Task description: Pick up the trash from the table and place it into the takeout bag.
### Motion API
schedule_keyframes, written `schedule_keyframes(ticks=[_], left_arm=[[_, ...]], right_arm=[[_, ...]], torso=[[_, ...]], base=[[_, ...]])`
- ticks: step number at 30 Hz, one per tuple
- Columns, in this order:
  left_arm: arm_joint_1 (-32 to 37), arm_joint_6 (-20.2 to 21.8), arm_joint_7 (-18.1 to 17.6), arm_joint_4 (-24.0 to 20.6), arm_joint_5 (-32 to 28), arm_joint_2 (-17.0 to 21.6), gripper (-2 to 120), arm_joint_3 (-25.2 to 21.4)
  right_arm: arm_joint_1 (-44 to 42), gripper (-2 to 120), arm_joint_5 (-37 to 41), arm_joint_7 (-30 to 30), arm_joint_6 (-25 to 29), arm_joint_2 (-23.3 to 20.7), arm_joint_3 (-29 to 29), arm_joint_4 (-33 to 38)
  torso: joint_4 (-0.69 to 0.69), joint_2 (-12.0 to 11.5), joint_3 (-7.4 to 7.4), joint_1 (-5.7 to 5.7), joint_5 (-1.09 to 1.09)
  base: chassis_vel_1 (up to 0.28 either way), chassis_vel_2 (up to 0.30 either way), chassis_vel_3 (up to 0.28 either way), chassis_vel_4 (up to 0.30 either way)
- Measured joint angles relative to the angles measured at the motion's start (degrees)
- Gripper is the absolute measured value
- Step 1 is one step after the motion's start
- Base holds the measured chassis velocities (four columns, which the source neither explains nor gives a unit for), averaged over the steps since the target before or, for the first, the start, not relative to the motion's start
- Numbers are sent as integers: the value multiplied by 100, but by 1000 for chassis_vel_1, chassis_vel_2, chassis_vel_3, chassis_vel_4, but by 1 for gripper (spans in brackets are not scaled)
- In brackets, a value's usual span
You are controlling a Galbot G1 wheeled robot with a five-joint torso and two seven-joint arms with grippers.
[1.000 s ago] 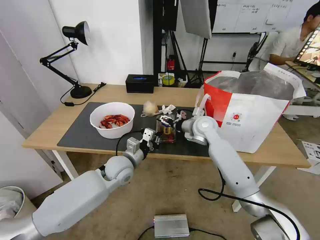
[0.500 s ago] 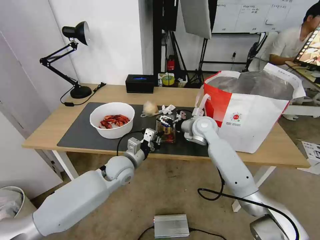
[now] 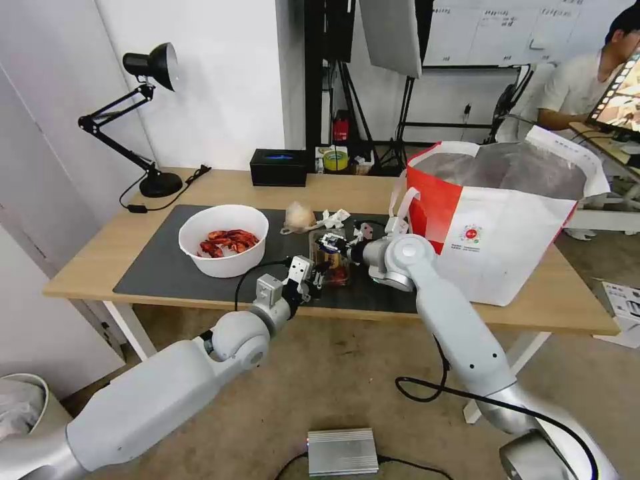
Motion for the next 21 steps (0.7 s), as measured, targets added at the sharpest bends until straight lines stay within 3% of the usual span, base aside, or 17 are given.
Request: schedule_keyframes(ticks=[3,11,14,17,21], left_arm=[[7,-3,-1,-11,0,-5,0,0],[-19,-19,0,-16,-8,1,0,-33],[-41,-91,-1,-24,-18,35,0,-48],[-40,-128,0,-25,-18,52,0,-63],[-9,-137,0,-62,-22,107,0,-111]], right_arm=[[-22,46,2,2,-1,3,1,-1],[-28,23,7,7,-1,-28,5,1],[-24,7,16,17,-1,-27,5,2],[-26,0,19,18,0,-28,7,3],[-33,0,21,19,1,-27,9,2]], torso=[[-1,0,0,0,0],[-1,0,0,0,0],[-1,0,0,0,0],[-1,0,0,0,0],[-1,0,0,0,-1]], base=[[0,0,0,0],[0,0,0,0],[0,0,0,0],[0,0,0,0],[0,0,0,0]])
